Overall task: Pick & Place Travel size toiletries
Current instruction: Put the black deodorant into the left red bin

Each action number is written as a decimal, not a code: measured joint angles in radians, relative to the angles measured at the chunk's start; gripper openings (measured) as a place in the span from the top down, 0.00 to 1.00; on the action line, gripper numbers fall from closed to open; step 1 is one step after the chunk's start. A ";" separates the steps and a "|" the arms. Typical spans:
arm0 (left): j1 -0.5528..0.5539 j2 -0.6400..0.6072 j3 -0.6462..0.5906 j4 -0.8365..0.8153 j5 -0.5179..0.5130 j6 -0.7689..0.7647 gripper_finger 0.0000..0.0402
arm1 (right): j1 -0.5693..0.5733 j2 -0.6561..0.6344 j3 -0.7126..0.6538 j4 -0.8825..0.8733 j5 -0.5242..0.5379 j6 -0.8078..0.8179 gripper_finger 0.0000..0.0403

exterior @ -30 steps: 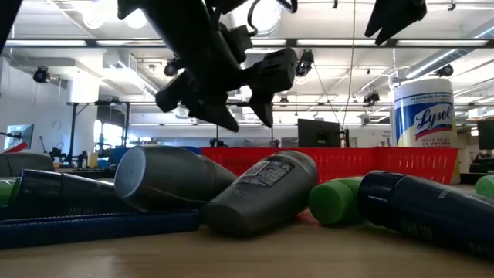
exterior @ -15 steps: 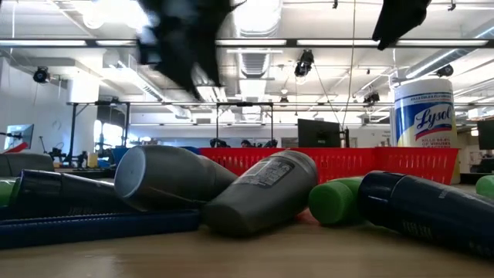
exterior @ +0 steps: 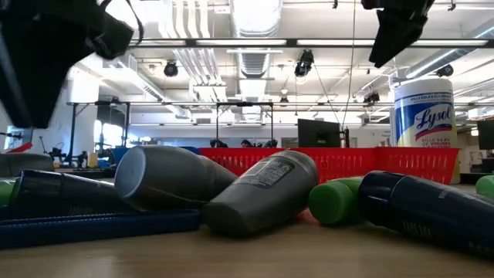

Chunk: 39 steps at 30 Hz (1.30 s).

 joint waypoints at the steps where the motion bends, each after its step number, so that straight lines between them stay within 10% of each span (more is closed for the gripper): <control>1: 0.000 0.000 -0.016 0.008 0.023 0.015 0.14 | 0.000 0.000 -0.004 0.009 0.000 -0.001 0.15; 13: -0.044 -0.002 -0.204 0.240 0.184 0.093 0.14 | -0.002 0.010 0.021 0.016 -0.001 0.043 0.12; 28: -0.178 -0.010 -0.309 0.380 0.017 -0.081 0.25 | -0.002 0.066 0.020 0.060 -0.009 0.062 0.15; 39: -0.188 -0.049 -0.342 0.437 -0.116 -0.045 0.55 | -0.008 0.174 0.020 0.251 -0.494 0.068 0.15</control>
